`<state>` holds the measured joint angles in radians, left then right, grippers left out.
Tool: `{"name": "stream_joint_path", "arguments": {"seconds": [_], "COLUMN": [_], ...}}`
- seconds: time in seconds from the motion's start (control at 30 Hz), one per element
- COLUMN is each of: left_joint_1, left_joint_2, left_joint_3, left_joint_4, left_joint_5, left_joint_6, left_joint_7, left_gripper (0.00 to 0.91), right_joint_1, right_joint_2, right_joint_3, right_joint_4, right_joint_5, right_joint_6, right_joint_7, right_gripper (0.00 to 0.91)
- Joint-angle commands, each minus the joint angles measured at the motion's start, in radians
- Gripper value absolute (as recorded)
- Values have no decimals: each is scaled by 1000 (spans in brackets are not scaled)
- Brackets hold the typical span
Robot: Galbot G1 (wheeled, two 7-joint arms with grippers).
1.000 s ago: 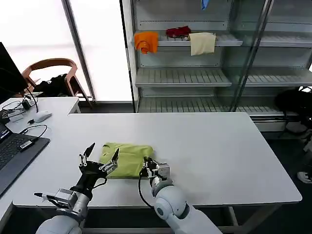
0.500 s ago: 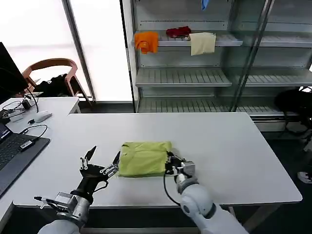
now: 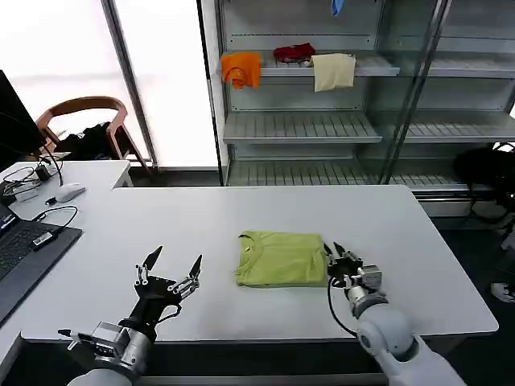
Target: Fold and organize the clothes.
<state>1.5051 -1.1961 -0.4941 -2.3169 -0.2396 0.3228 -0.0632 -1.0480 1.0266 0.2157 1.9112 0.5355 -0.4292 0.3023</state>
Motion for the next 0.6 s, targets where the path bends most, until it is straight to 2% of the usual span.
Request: {"name": "stream_joint_path", "arguments": {"seconds": [0.03,0.07,0.1,0.13,0.2,0.33,0.47,0.5,0.6], "left_joint_1": [67,82,97,110,136,177,226,233,250], "left_joint_2": [50,61,67,72,75,67,60,55,50], "left_joint_3": [-2,-1,-1,0,6,24,32,30,21], "left_joint_4": [-48,-51,-54,-56,-54,-35,16,29,30], "left_joint_5": [-15,-18,-27,-40,-50,-47,-42,-36,-49], "left_joint_6": [7,2,-3,-18,-46,-126,-237,-273,-315], "left_joint_7": [-35,-47,-58,-68,-91,-115,-136,-142,-145], "left_gripper": [907,907,907,907,907,907,907,907,907], "right_joint_1": [-185,-276,-322,-444,-594,-846,-965,-987,-1005], "right_joint_2": [-96,-104,-109,-115,-103,-78,-49,-43,-28], "right_joint_3": [306,349,375,424,479,536,530,519,507], "right_joint_4": [237,286,313,349,396,423,398,386,369], "right_joint_5": [-11,-10,-11,-13,-38,-128,-233,-267,-292], "right_joint_6": [118,144,164,229,307,530,707,777,870], "right_joint_7": [64,114,123,129,132,140,120,106,81], "right_gripper": [907,907,907,907,907,907,907,907,907]}}
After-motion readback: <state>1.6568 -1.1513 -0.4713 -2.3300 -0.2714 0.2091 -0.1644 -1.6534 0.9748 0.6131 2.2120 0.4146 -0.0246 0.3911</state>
